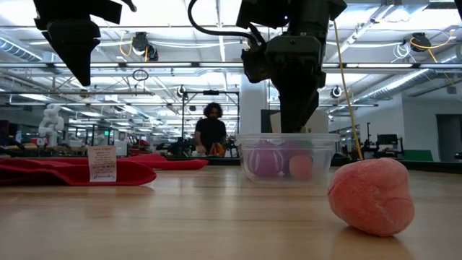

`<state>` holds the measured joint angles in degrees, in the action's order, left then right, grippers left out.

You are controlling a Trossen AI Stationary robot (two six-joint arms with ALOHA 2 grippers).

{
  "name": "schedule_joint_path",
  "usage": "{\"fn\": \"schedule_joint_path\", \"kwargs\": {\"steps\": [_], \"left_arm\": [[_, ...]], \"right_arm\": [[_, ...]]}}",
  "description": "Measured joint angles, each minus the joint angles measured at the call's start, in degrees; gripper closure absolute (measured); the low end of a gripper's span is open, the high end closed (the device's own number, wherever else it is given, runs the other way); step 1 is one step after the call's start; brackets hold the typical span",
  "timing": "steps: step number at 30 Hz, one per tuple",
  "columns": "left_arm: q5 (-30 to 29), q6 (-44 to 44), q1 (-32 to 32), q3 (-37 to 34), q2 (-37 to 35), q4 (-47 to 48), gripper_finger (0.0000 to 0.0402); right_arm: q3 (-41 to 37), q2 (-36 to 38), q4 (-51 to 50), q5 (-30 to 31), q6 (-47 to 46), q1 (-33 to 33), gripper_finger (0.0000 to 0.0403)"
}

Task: Pick and placing Produce into tupperware
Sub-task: Put the top red strawberry into the transparent bin

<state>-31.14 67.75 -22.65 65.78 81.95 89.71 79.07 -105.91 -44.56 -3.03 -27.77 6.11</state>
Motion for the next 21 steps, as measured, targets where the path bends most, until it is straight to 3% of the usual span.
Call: {"fn": "schedule_joint_path", "kwargs": {"steps": [13,21], "left_arm": [[0.0,0.0,0.0,0.0,0.0,-0.1,0.0023],[0.5,0.0,0.0,0.0,0.0,-0.3,0.0023]], "right_arm": [[0.0,3.0,0.6,-0.2,1.5,0.5,0.0197],[0.0,8.0,0.7,0.1,-2.7,8.4,0.0197]]}}
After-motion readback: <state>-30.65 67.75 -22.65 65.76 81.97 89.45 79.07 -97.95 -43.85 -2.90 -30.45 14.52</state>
